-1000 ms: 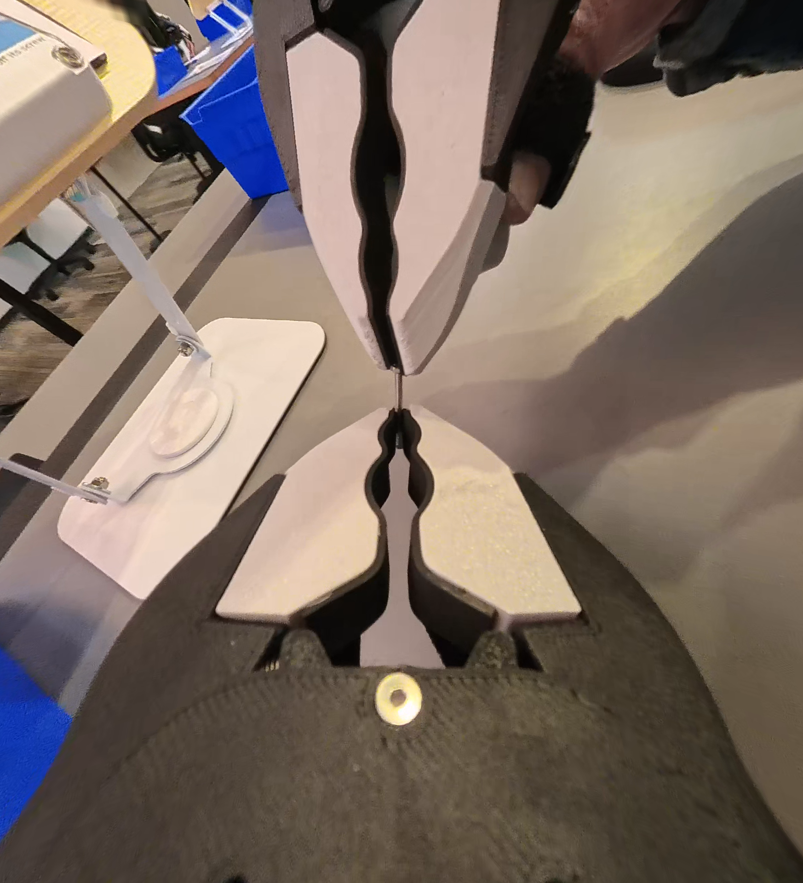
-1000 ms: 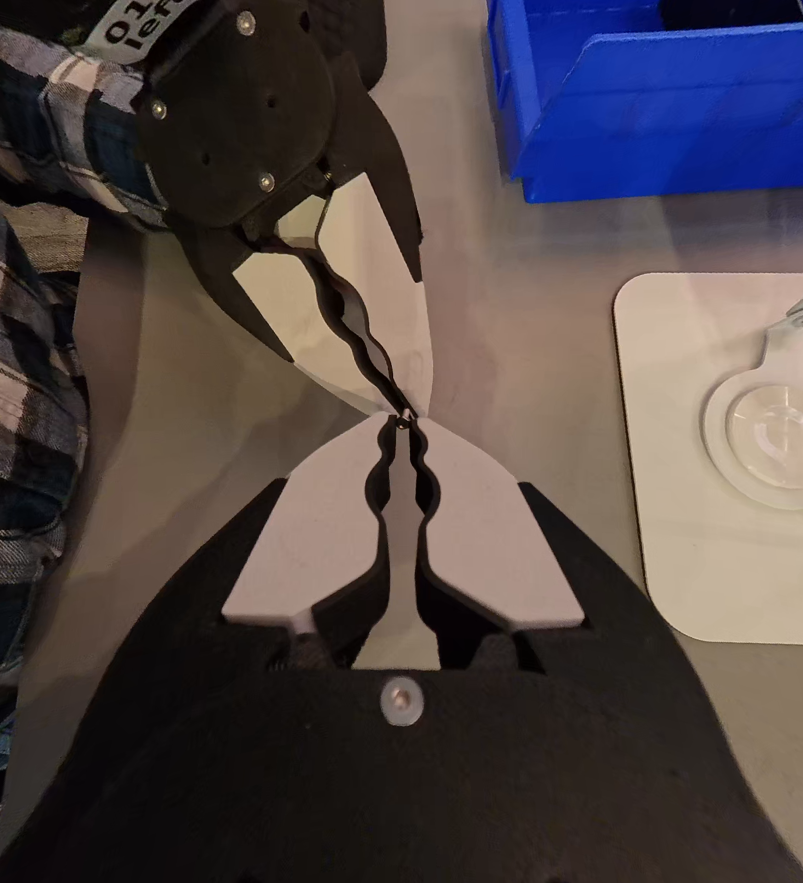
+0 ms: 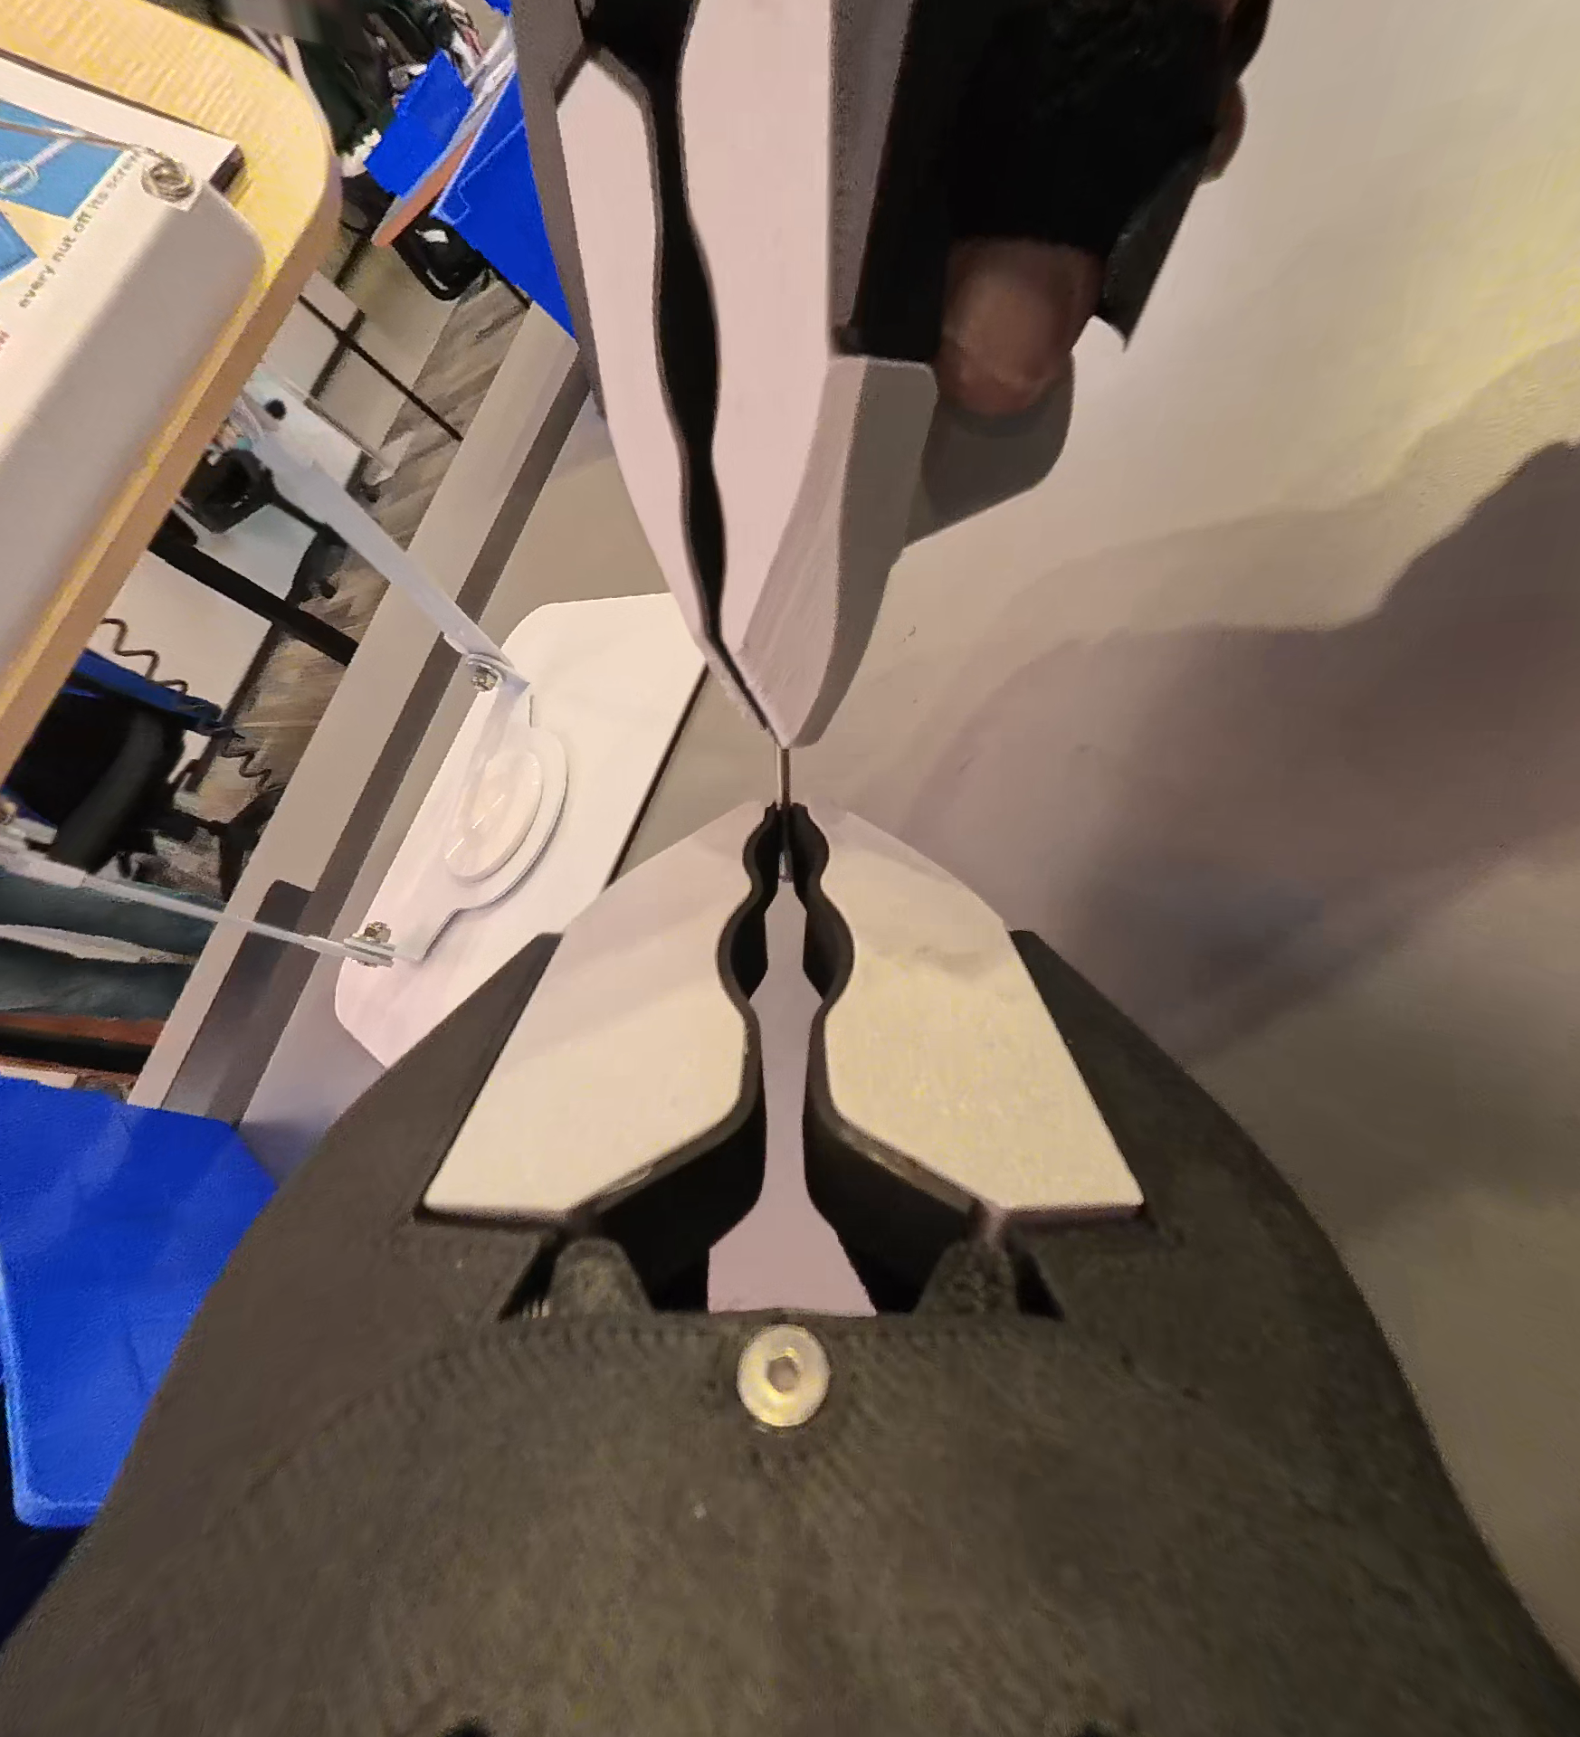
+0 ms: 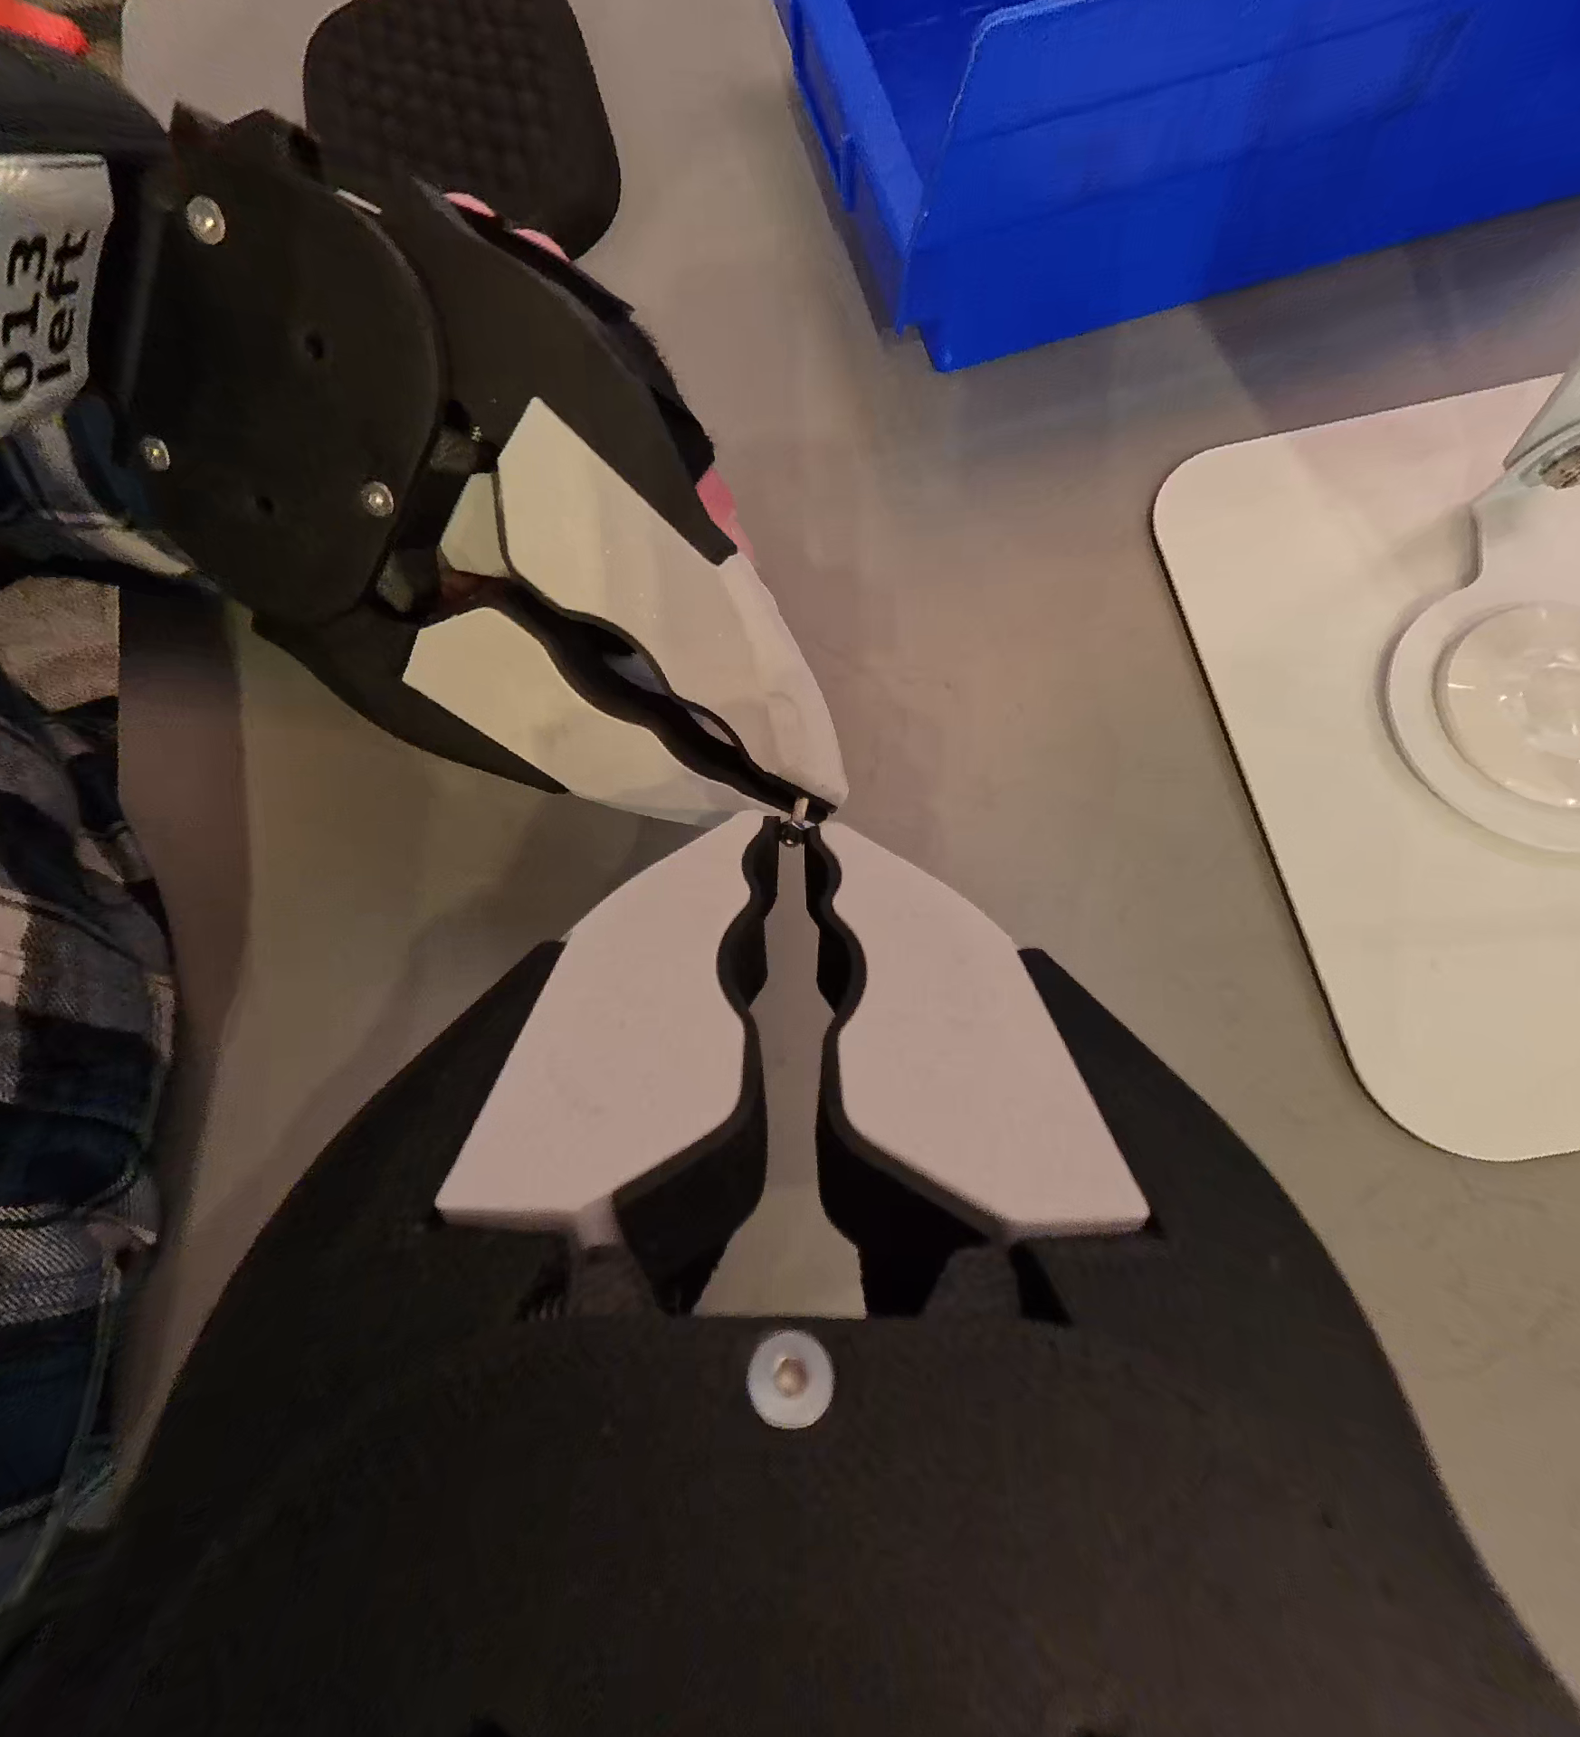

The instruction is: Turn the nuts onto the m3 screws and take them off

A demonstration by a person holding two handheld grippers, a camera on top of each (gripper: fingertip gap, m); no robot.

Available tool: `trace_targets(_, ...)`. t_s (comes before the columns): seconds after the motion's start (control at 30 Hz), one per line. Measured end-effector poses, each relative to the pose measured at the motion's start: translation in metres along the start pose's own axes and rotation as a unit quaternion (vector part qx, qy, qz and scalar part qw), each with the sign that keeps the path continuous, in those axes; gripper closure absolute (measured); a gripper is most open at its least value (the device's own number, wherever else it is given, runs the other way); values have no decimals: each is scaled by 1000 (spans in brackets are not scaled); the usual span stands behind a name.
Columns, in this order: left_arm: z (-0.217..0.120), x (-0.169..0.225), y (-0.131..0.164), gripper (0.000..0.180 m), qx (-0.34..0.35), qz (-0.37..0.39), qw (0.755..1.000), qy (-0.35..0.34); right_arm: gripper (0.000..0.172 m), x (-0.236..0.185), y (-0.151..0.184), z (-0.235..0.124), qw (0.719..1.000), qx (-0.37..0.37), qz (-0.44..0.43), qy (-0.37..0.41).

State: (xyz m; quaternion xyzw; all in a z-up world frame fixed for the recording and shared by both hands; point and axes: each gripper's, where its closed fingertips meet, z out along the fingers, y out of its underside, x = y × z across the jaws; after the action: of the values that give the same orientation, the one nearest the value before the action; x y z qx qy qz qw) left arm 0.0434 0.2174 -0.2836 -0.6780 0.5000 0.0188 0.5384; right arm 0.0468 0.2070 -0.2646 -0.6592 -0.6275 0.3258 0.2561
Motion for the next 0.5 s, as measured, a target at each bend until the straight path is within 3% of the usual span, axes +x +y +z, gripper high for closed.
trace_targets(0.2,1,-2,3,179,-17,31,999,-23,166,1,0,2,996,35,83,-13)
trace_targets(0.5,1,-1,0,179,-5,18,1000,-17,166,0,-3,2,996,45,82,-3)
